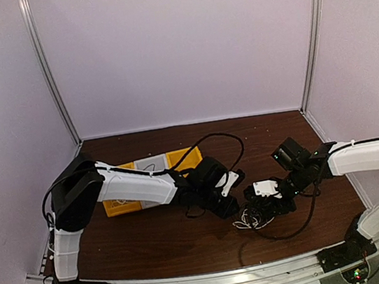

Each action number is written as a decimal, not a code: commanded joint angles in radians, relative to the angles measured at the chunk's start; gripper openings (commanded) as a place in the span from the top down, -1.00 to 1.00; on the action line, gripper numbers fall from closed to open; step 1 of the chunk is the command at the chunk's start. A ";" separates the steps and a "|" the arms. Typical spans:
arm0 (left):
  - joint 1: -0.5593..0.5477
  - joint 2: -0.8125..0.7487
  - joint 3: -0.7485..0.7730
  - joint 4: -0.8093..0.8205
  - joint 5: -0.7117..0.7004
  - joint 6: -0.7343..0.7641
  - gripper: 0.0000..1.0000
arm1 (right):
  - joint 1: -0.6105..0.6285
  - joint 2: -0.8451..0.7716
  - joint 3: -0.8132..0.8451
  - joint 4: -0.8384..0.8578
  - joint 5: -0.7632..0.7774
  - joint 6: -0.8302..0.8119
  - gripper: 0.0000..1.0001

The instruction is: Untangle the cables

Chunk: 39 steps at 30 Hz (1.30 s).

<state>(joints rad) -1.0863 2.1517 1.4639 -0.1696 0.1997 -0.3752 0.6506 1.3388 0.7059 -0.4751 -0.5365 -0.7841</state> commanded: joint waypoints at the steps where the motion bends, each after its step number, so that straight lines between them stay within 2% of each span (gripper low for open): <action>1: 0.005 0.030 0.032 0.032 0.025 0.026 0.61 | 0.005 -0.011 0.001 0.007 0.011 -0.006 0.15; 3: 0.006 0.027 0.033 0.032 0.023 0.030 0.75 | 0.005 -0.012 0.002 0.007 0.011 -0.006 0.15; 9: 0.006 0.017 0.029 0.030 0.022 0.041 1.00 | 0.006 -0.001 0.001 0.008 0.011 -0.006 0.15; 13: 0.009 -0.030 0.027 0.002 -0.024 0.035 1.00 | 0.004 0.018 -0.004 0.012 0.013 -0.012 0.15; 18: 0.016 -0.166 0.007 -0.045 -0.070 0.038 1.00 | 0.005 0.080 -0.012 0.038 0.043 -0.010 0.15; 23: 0.055 -0.321 -0.030 -0.099 -0.124 0.037 1.00 | 0.005 0.161 -0.028 0.076 0.132 -0.008 0.26; 30: 0.078 -0.537 -0.043 -0.161 -0.279 0.064 1.00 | 0.006 0.211 -0.013 0.078 0.139 0.009 0.44; 34: 0.083 -0.645 0.025 -0.235 -0.408 0.097 1.00 | 0.005 0.237 -0.007 0.072 0.144 0.012 0.51; 39: 0.087 -0.737 0.253 -0.388 -0.594 0.177 1.00 | 0.006 0.262 0.004 0.060 0.148 0.019 0.53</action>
<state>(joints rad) -1.0069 1.4990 1.5394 -0.4683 -0.2058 -0.2806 0.6544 1.5452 0.7177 -0.3901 -0.4576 -0.7784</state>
